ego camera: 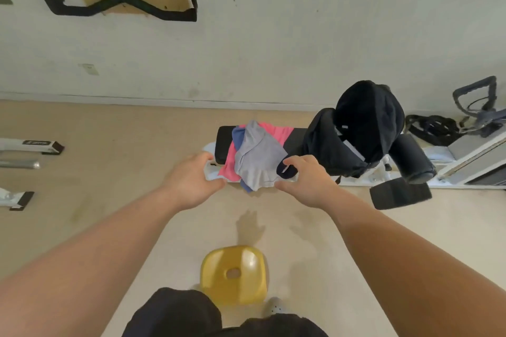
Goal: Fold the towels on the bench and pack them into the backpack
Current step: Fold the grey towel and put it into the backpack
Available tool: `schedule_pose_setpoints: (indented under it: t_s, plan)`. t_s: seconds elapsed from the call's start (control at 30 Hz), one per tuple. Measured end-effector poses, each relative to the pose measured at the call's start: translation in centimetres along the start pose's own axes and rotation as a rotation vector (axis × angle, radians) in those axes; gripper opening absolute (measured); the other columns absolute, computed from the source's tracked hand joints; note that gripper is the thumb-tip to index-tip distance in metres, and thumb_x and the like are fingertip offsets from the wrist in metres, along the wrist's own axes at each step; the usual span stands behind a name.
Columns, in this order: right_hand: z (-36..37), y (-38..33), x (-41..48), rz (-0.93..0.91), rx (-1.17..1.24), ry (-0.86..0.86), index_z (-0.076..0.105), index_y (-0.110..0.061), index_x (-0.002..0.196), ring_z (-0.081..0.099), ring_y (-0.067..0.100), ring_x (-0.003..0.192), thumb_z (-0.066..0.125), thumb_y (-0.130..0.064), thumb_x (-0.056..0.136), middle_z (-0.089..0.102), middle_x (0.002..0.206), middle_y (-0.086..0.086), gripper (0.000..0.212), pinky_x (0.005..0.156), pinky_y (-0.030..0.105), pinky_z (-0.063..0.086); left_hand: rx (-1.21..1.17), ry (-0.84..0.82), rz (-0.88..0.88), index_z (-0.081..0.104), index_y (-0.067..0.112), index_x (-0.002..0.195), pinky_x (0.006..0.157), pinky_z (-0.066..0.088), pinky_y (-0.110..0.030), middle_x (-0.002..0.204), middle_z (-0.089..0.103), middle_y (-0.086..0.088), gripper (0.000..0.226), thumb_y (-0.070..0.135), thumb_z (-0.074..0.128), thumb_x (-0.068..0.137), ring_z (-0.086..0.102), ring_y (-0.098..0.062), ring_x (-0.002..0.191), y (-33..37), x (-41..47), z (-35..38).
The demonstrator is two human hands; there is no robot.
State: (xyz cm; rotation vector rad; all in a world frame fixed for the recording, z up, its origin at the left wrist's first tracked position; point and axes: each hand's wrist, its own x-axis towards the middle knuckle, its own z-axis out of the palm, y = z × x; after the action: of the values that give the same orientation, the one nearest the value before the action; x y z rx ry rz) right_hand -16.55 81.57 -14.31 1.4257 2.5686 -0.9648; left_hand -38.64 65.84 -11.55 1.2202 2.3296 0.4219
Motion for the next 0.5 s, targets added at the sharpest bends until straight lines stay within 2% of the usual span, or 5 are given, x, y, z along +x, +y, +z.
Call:
schedule_pose_setpoints:
  t_s: [0.17,0.27,0.37,0.5]
  plan:
    - [-0.1,-0.1,10.2,0.027,0.039,-0.054,0.046,-0.034,0.141,0.054,0.025,0.117,0.064,-0.062,0.081,0.037,0.144,-0.001,0.068,0.096,0.045,0.051,0.003,-0.065,-0.018,0.042,0.026,0.143,0.099,0.043,-0.037,0.144,0.045,0.001,0.071,0.054,0.068,0.083,0.046,-0.023,0.129,-0.9,10.6,-0.3]
    - [0.9,-0.6,16.5,0.089,0.056,-0.074,0.045,-0.035,0.141,0.052,0.024,0.117,0.064,-0.060,0.083,0.035,0.145,-0.002,0.066,0.094,0.045,0.052,-0.007,-0.100,-0.007,0.044,0.025,0.142,0.097,0.044,-0.039,0.140,0.048,-0.001,0.077,0.057,0.067,0.077,0.049,-0.022,0.123,-2.4,18.5,-0.3]
    - [2.4,-1.4,22.3,0.177,0.068,-0.070,0.046,-0.034,0.140,0.056,0.024,0.113,0.064,-0.060,0.083,0.035,0.146,-0.002,0.065,0.091,0.044,0.055,-0.007,-0.144,0.047,0.045,0.024,0.140,0.097,0.045,-0.040,0.135,0.050,-0.002,0.070,0.053,0.069,0.081,0.050,-0.023,0.120,-4.5,26.5,-0.1]
    - [4.6,-2.2,28.3,0.329,0.065,-0.084,0.046,-0.030,0.142,0.052,0.024,0.119,0.064,-0.056,0.087,0.035,0.147,0.000,0.064,0.093,0.043,0.053,0.004,-0.267,0.083,0.045,0.023,0.138,0.098,0.047,-0.042,0.137,0.051,-0.002,0.067,0.052,0.067,0.082,0.052,-0.025,0.122,-7.6,35.4,0.5]
